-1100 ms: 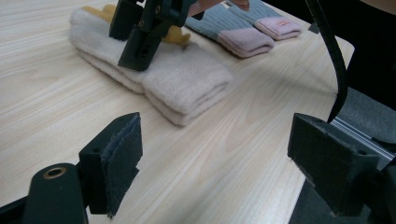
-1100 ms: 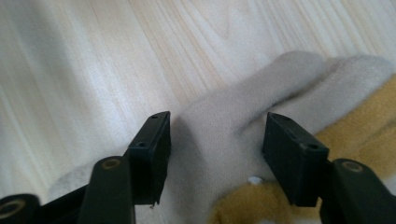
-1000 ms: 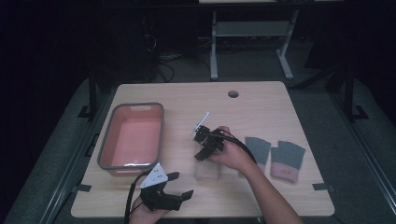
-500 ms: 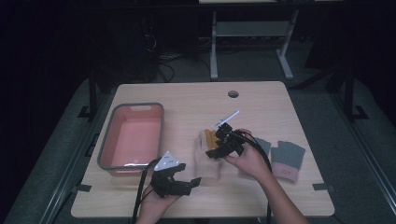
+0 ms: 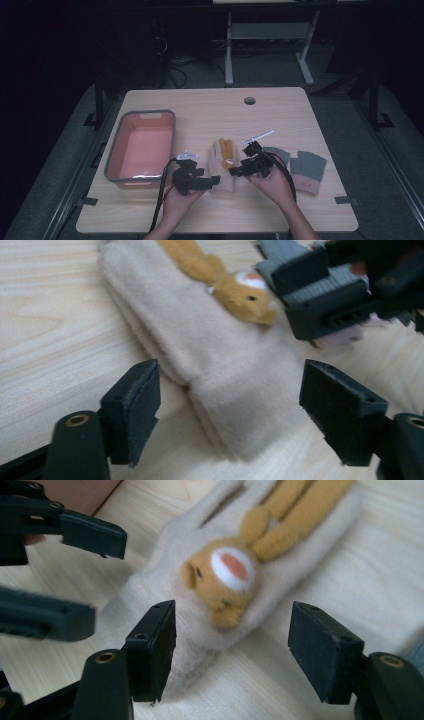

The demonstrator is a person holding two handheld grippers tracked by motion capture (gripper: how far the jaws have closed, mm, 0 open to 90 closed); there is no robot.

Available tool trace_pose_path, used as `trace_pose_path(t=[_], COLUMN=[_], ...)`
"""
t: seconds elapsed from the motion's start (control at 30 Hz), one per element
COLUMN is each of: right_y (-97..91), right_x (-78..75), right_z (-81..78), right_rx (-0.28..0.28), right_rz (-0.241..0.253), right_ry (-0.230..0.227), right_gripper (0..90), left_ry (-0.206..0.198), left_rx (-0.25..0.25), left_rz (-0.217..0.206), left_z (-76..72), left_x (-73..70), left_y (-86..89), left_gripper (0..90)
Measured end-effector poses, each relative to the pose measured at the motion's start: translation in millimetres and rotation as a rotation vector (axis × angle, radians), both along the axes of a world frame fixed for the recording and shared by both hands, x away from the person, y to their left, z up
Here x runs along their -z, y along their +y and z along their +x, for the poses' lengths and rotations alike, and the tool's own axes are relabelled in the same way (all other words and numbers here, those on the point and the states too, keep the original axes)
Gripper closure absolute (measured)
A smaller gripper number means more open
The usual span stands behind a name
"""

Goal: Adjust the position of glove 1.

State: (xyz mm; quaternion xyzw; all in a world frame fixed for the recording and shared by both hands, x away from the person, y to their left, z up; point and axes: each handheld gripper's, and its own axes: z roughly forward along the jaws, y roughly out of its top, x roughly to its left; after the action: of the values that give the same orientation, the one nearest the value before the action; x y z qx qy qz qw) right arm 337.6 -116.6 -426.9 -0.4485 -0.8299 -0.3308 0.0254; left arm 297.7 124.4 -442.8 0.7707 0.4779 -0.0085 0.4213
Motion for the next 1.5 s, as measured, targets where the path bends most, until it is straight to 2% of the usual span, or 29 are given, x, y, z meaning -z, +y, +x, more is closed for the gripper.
trace_pose_path(t=[0.07,0.2,0.33,0.47,0.57,0.67,0.77,0.87,0.97,1.0,1.07,1.2,1.5], right_y=[-1.0,-0.7,-0.5,2.8,3.5,4.7,2.2,2.4,3.5,4.7,5.2,6.0,9.2], right_x=[7.0,12.5,18.7,21.6,23.3,26.7,32.4,33.2,34.9,36.7,38.5,40.1,40.5], right_z=[-0.7,-1.0,-0.1,0.0,-0.1,-0.9,-3.1,-4.8,-6.4,-7.9,-8.3,-9.0,-8.3], right_rx=[0.026,0.052,0.087,0.112,0.125,0.153,0.182,0.195,0.197,0.207,0.214,0.223,0.229], right_rz=[0.017,0.031,0.08,0.078,0.077,0.082,0.135,0.148,0.162,0.184,0.202,0.216,0.21], right_ry=[0.027,0.05,0.088,0.111,0.109,0.128,0.147,0.161,0.161,0.168,0.178,0.183,0.178], right_gripper=[35.7,37.5,39.5,42.3,43.3,44.5,47.0,50.8,53.6,57.7,59.8,63.2,66.6], left_ry=[0.027,0.045,0.065,0.101,0.109,0.107,0.122,0.132,0.144,0.149,0.155,0.164,0.181], left_rx=[-0.018,-0.027,-0.039,-0.047,-0.042,-0.039,-0.023,-0.014,-0.008,-0.008,-0.011,0.001,0.003], left_rz=[-0.011,-0.005,0.006,0.002,0.008,0.009,-0.015,-0.027,-0.042,-0.048,-0.058,-0.056,-0.071], left_z=[5.5,9.3,12.8,17.6,18.7,19.2,21.3,22.2,23.5,24.1,25.1,27.8,31.3], left_x=[3.2,6.6,11.3,16.9,18.4,18.3,19.7,20.9,22.3,22.7,23.4,24.3,26.0], left_y=[-0.5,-0.5,-0.8,-1.4,-1.4,-1.7,-1.5,-2.2,-2.7,-2.8,-3.4,-5.8,-8.3], left_gripper=[28.7,31.6,33.2,33.7,33.1,33.7,39.3,45.8,49.5,51.8,53.5,57.8,64.1])
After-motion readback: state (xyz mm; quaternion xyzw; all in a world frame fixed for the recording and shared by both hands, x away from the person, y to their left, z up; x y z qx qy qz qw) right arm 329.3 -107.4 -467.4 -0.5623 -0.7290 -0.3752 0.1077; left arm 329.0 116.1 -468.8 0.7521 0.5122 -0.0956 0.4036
